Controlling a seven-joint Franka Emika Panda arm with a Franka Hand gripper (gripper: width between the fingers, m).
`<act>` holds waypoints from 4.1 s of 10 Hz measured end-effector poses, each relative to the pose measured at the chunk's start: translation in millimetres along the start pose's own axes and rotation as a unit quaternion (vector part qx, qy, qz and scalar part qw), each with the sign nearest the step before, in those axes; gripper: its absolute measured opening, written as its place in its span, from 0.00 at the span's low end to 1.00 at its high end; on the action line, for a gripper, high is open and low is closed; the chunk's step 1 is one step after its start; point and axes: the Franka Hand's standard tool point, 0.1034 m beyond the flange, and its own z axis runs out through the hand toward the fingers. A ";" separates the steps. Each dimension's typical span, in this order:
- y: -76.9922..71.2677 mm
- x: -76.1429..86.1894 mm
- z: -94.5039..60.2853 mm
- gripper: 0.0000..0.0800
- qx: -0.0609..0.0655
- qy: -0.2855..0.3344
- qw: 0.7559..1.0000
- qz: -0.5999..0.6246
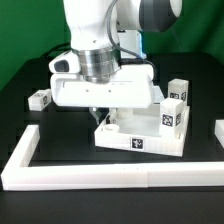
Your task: Assemble square table
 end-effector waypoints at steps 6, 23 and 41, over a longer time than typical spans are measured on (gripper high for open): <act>-59.1 41.4 -2.9 0.08 -0.064 -0.008 0.929 -0.366; -176.8 110.8 -15.6 0.08 -0.115 0.031 0.629 -0.768; -181.8 118.8 -14.4 0.81 -0.129 0.020 0.636 -0.761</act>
Offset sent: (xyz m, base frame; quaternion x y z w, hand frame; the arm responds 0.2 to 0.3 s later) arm 0.0555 0.0386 0.0096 -0.0451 -0.0010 -0.3142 0.9483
